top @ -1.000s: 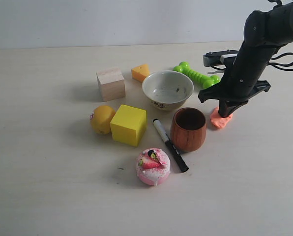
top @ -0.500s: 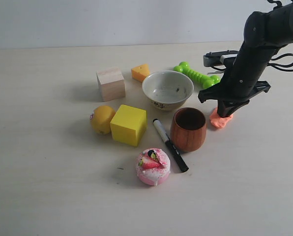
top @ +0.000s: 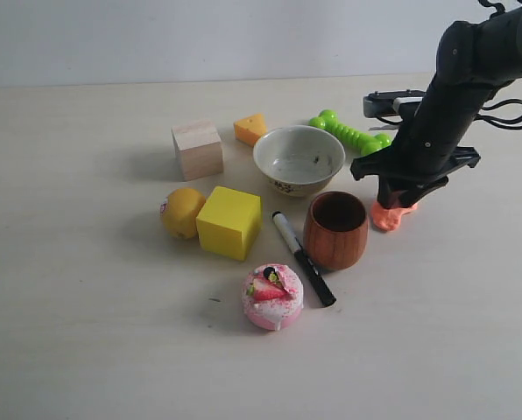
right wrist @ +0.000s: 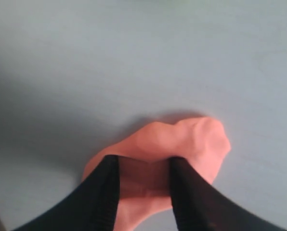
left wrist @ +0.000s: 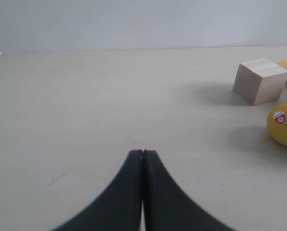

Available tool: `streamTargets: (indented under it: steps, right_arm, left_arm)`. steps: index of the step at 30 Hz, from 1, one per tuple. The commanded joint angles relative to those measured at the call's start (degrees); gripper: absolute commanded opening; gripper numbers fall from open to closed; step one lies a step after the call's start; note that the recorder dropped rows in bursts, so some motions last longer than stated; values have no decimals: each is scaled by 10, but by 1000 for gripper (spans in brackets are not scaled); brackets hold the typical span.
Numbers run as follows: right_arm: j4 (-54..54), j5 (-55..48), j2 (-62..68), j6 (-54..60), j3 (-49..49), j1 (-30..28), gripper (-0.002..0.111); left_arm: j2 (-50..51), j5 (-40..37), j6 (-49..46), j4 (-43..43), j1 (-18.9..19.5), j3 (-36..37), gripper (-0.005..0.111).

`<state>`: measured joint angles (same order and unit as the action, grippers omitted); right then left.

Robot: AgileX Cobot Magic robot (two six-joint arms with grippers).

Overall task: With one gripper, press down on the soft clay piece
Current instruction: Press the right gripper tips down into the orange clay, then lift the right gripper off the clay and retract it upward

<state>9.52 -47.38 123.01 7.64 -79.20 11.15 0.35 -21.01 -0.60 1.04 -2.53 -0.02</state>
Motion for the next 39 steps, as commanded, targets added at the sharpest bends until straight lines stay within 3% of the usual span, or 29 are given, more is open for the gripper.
streamTargets:
  steps: [1, 15, 21, 30, 33, 35, 39]
  right_arm:
    - [23, 24, -6, -1, -9, 1, 39]
    - [19, 20, -17, -1, -12, 2, 22]
    - [19, 8, -17, 13, -12, 2, 0]
    - [31, 39, -104, 39, -10, 2, 0]
    - [85, 95, -177, 57, 21, 2, 0]
    - [192, 182, -269, 128, 94, 2, 0]
    - [305, 228, -393, 230, 193, 2, 0]
  left_arm:
    - [-4, 4, 3, -1, -2, 0, 0]
    - [-4, 4, 3, -1, -2, 0, 0]
    - [-4, 4, 3, -1, -2, 0, 0]
    - [-4, 4, 3, -1, -2, 0, 0]
    - [-4, 4, 3, -1, -2, 0, 0]
    - [-4, 4, 3, -1, -2, 0, 0]
    - [-4, 4, 3, -1, -2, 0, 0]
